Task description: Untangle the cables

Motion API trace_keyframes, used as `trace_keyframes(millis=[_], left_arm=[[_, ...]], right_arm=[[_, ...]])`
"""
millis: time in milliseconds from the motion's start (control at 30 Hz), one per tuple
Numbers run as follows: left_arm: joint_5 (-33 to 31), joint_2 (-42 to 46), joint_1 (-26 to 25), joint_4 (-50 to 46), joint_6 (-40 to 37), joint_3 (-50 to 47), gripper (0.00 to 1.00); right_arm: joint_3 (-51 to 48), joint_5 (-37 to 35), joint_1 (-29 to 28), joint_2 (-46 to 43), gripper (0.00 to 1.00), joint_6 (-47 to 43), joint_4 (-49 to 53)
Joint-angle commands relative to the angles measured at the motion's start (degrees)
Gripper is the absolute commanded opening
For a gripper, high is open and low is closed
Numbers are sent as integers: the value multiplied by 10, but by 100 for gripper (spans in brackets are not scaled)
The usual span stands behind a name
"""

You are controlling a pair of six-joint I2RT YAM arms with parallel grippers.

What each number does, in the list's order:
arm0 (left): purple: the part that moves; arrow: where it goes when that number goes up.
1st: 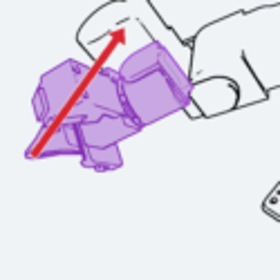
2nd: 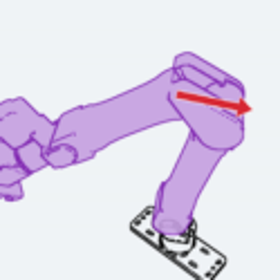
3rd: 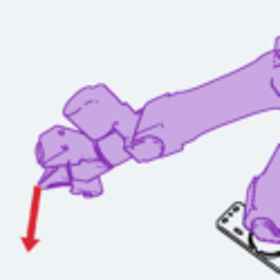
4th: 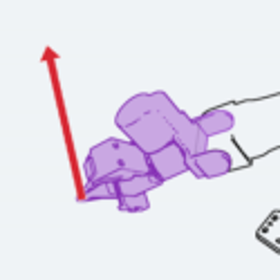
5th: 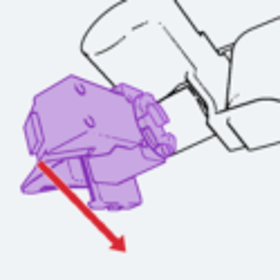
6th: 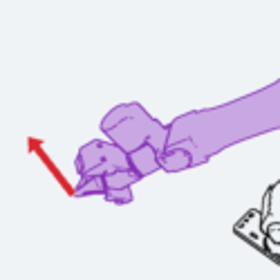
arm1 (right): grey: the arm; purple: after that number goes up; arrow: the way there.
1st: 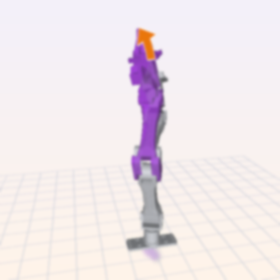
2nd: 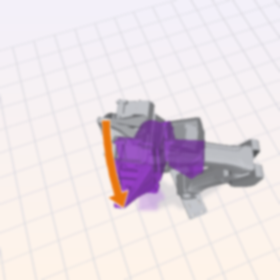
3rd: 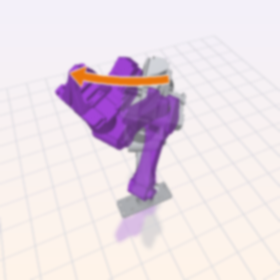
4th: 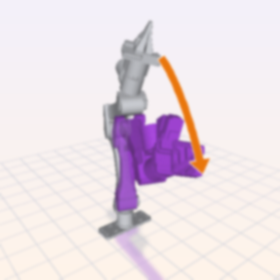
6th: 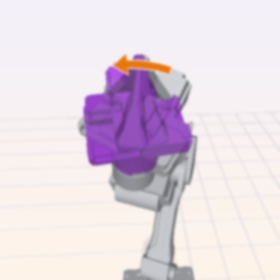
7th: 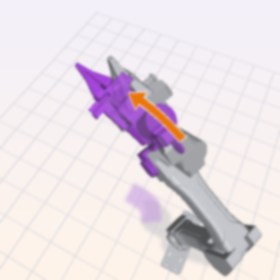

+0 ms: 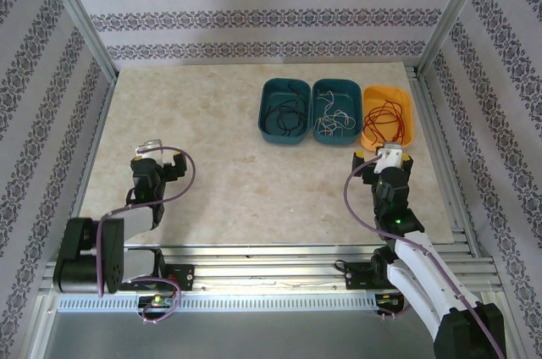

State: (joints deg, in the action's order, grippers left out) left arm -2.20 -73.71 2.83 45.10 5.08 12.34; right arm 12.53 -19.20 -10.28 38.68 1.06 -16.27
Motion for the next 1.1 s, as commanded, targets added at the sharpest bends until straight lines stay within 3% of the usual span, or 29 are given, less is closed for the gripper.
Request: trace_keyframes(millis=[0, 267, 333, 433, 1067], left_arm=[[62, -56, 8, 145, -10, 9, 99], [123, -188, 19, 230, -20, 38, 99], [142, -171, 24, 146, -24, 66, 99], [190, -174, 21, 114, -46, 87, 99], [190, -178, 21, 127, -46, 82, 99]], right_arm=[[-10, 17, 7, -1, 98, 1, -30], [-17, 35, 23, 21, 98, 2, -56], [-20, 47, 33, 40, 98, -3, -77], [-27, 64, 51, 71, 98, -5, -120], [-39, 177, 106, 400, 98, 21, -520]])
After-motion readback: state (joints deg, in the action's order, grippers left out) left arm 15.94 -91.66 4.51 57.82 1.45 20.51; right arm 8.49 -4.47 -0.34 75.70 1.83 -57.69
